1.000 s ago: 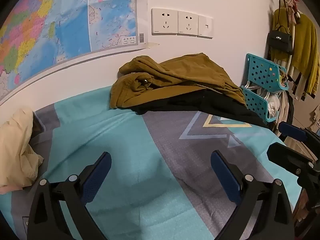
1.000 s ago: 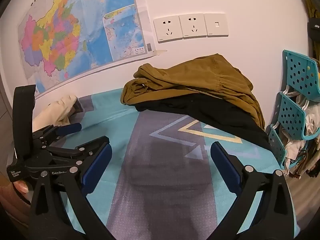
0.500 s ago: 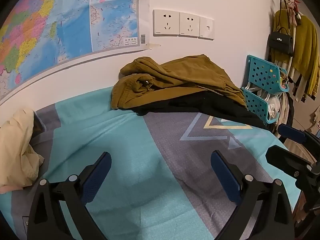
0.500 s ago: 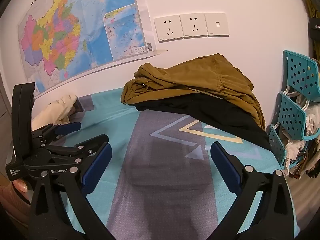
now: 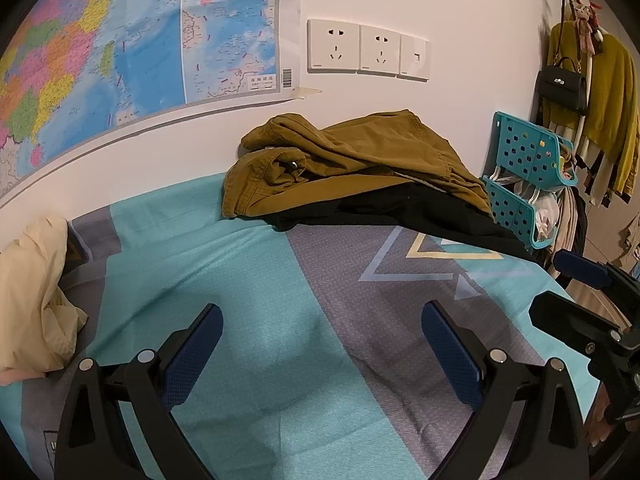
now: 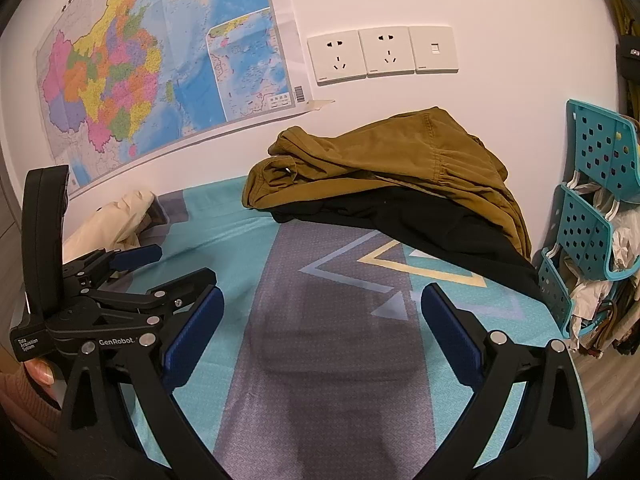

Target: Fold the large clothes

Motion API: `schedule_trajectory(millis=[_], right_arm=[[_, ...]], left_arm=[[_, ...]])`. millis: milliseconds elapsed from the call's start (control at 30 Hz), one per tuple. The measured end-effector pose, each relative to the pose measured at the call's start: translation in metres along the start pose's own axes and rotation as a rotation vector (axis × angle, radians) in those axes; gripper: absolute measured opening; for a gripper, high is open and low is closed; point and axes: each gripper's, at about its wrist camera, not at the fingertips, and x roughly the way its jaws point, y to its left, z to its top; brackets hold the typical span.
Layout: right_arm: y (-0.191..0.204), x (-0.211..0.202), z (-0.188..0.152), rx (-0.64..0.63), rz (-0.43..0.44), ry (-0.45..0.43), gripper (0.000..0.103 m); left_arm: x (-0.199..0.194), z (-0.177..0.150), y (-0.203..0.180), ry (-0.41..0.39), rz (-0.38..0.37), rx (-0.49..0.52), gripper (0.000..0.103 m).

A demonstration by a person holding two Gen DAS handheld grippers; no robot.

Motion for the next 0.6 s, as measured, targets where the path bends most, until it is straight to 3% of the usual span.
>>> schedule_trajectory(millis=[600], right_arm=[[0.0009,0.0023,0.0013,-0.005,0.008,0.001,0.097]], left_arm=[[0.0003,0.0004,-0.0002,0.001,0.002,-0.005,0.096]])
